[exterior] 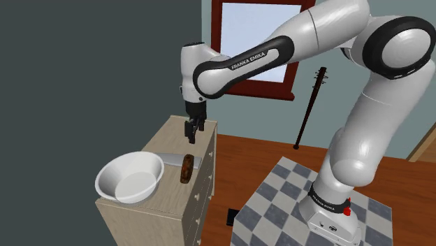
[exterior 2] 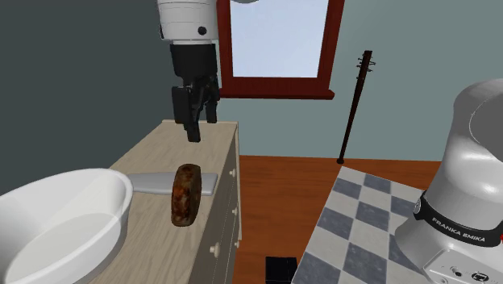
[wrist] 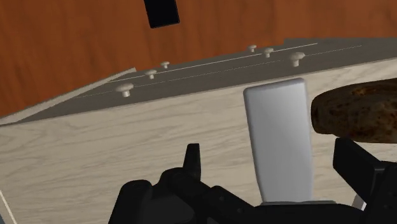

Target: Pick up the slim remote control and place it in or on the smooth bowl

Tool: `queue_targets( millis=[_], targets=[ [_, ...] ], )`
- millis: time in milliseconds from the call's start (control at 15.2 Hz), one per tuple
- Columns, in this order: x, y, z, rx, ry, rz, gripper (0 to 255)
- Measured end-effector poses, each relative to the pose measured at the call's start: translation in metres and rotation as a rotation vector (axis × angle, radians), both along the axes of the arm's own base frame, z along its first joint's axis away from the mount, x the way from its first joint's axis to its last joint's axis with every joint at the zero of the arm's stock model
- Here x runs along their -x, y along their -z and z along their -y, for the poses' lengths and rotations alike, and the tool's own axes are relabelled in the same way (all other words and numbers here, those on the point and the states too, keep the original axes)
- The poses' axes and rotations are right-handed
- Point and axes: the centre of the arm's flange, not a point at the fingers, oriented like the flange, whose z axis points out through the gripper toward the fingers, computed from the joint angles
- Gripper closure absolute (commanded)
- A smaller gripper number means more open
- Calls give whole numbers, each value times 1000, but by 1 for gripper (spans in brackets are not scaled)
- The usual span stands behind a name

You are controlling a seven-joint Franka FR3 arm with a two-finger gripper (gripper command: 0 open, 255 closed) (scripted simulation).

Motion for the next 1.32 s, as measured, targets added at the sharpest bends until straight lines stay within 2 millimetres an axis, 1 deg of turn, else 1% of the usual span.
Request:
queue_targets(
  millis=[396,594,990,1056,1320],
  targets=[
    [-40,44,-50,11,-90,6,0],
    [-53,67,-75,15,-129,8,0],
    [-56,95,-79,17,-137,9,0],
    [-55,103,-79,17,-137,9,0],
    [-56,109,-79,17,-137,9,0]
  ],
)
